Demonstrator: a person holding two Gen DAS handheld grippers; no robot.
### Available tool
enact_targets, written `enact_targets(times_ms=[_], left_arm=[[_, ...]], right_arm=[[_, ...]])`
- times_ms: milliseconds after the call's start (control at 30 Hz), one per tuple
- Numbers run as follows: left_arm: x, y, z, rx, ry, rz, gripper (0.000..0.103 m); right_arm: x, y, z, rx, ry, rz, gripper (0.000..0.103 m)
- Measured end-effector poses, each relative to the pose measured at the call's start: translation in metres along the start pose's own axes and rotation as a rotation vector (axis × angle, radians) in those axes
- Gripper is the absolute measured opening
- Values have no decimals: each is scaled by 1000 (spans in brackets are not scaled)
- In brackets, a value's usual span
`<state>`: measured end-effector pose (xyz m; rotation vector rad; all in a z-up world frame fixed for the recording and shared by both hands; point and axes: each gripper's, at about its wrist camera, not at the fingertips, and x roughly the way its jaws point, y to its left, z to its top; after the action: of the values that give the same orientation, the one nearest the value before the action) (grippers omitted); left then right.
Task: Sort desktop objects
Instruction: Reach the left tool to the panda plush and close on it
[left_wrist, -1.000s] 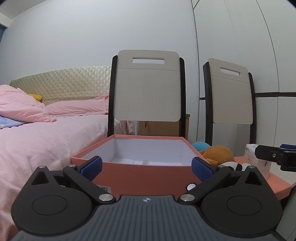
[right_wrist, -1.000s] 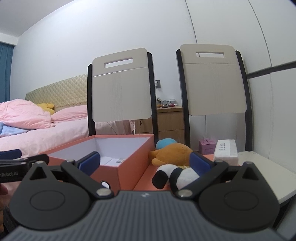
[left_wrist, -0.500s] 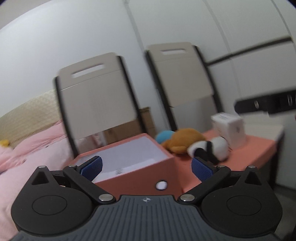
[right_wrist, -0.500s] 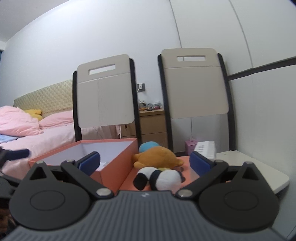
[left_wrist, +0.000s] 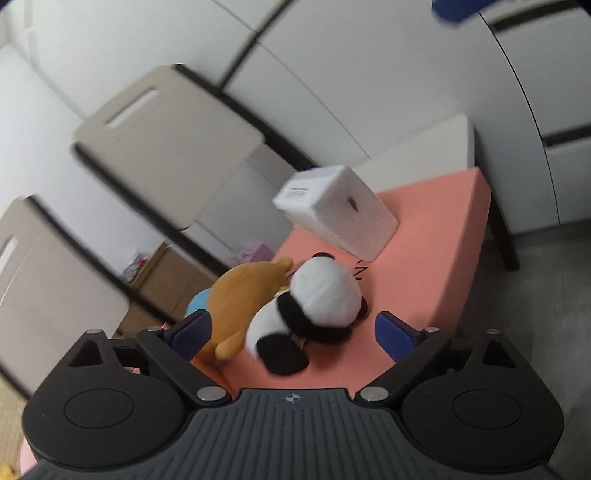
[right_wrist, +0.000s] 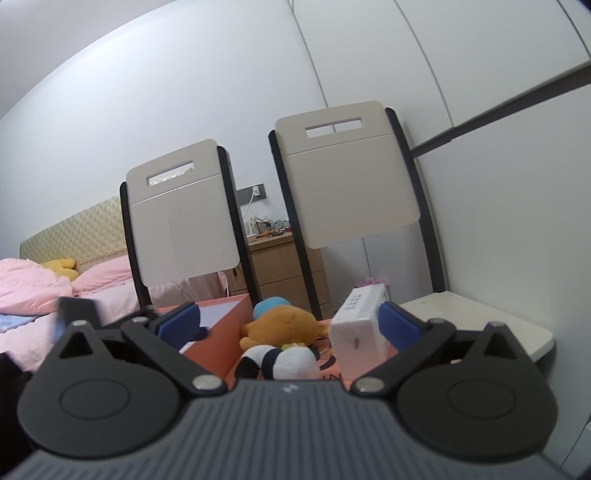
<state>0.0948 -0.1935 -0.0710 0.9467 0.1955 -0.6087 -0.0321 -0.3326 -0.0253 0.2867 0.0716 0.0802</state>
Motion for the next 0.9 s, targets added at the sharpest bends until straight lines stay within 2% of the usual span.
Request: enact_targets(times_ms=[133, 300, 367, 433, 600, 633, 900], left_arm=[[29, 4, 5, 6, 21, -59, 94], [59, 14, 5, -71, 53, -192, 94], [68, 17, 5, -95, 60, -203, 91], [74, 21, 5, -125, 63, -206, 80], [85, 30, 3, -178, 65, -204, 69], [86, 33, 2, -194, 65, -198, 64], [69, 71, 4, -352, 12, -200, 62]], right_arm=[[-3, -4, 0, 4, 2, -7, 103], [2, -4, -1, 4, 15, -15, 103], [3, -4, -2, 11, 11, -20, 103], [4, -5, -2, 24, -3, -21, 103], [12, -4, -4, 28, 6, -29, 103], [14, -3, -4, 26, 10, -30, 103], [25, 5, -8, 5, 29, -30, 103]])
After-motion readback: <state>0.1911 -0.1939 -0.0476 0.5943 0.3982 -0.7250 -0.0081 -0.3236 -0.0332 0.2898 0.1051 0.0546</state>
